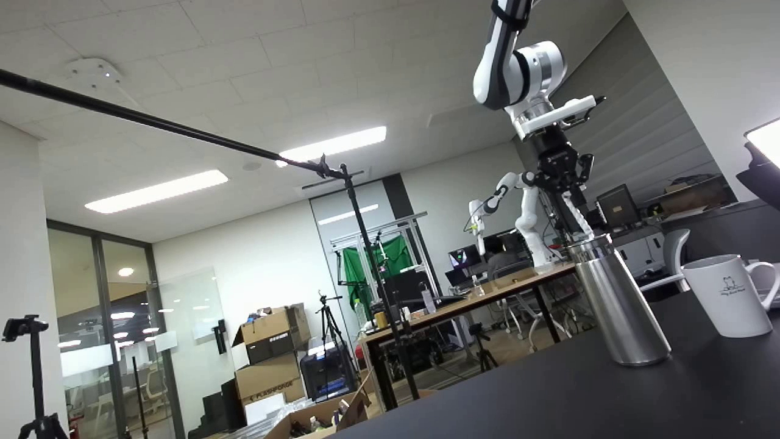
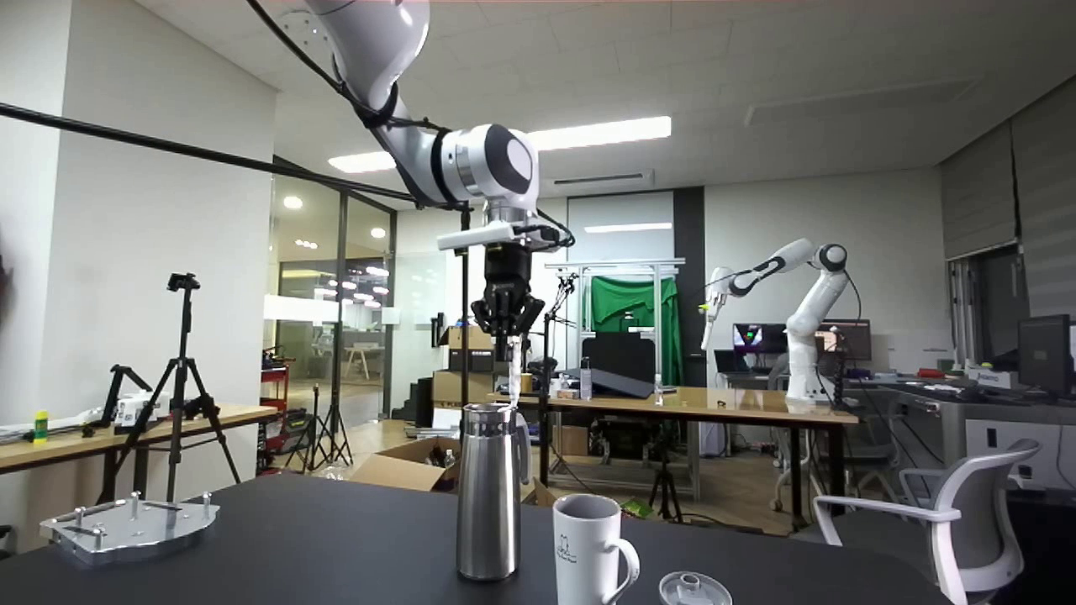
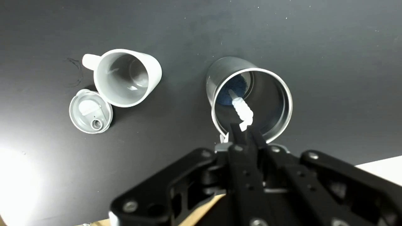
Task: Use the brush to clean the silver bottle
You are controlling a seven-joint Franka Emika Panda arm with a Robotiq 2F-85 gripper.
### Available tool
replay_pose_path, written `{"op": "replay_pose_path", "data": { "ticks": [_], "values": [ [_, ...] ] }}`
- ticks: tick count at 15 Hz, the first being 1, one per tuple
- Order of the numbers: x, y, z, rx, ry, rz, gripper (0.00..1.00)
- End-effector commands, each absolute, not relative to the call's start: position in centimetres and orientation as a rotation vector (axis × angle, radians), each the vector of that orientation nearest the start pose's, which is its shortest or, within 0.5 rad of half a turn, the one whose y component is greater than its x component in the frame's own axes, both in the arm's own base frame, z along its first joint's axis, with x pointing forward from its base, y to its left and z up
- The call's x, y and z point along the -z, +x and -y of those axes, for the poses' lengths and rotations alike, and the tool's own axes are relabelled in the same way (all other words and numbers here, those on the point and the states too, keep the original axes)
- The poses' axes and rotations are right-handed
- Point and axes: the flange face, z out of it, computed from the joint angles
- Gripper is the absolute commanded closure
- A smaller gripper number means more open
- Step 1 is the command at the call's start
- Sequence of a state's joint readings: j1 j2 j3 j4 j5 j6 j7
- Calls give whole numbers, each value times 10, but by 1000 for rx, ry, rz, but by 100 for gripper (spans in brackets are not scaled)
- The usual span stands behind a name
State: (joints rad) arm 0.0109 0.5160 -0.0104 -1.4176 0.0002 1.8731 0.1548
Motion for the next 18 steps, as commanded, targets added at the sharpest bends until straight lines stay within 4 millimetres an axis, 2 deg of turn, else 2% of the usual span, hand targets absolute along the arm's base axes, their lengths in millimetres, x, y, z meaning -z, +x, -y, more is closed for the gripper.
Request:
{"op": "replay_pose_path", "data": {
  "ticks": [1,9,10,14,18],
  "values": [
    [-398,694,-1,-118,-3164,-284,59],
    [-394,697,4,-100,-3154,-280,5],
    [-394,697,2,-108,-3150,-269,1],
    [-392,697,-13,-147,-3151,-12,0],
    [-391,697,-32,-124,-3159,-75,1]
  ]
}}
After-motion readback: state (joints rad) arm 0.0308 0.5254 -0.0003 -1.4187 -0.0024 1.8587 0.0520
